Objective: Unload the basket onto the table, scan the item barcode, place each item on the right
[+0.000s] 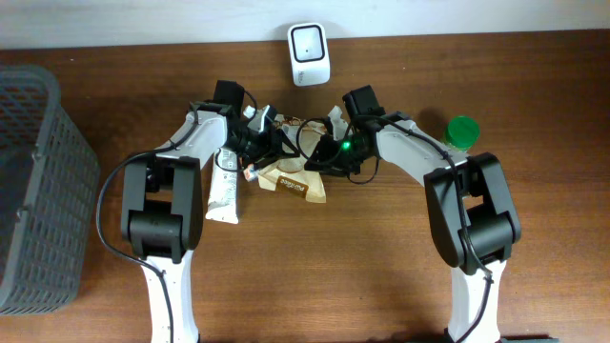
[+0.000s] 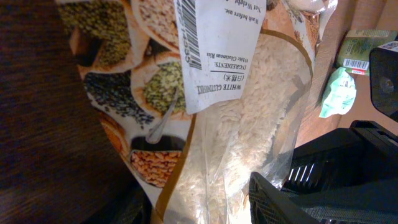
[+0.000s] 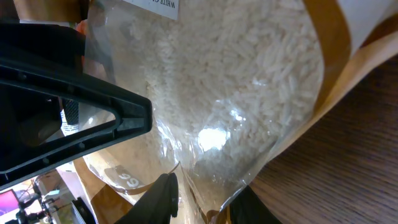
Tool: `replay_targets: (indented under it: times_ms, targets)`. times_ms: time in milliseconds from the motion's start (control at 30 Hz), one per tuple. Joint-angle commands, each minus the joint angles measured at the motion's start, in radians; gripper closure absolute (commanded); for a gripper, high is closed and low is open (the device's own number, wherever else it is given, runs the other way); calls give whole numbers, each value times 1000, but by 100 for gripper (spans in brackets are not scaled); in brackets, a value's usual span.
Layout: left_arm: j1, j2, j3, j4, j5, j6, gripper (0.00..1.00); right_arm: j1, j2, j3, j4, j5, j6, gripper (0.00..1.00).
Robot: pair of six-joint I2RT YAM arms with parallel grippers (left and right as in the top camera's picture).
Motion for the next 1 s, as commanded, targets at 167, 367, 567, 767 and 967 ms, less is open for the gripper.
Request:
replay_targets:
  times_ms: [167,367,567,767,967]
  targets:
    - [-25,56,-38,-21,-135,5,51,18,9,4,27,-35,4,68]
    - [-58,56,-38,-27,-112,-28,51,39,9,4,56,-30,4,68]
    - [-59,56,-38,-27,-121,-29,86,50,9,4,64,-28,4,68]
    - [-7,53,-31,-27,-142,-29,100,27,9,4,40,-39,-2,61]
    - [67,-109,-14,-31,-206,85,100,-114,9,4,18,-167,-87,52]
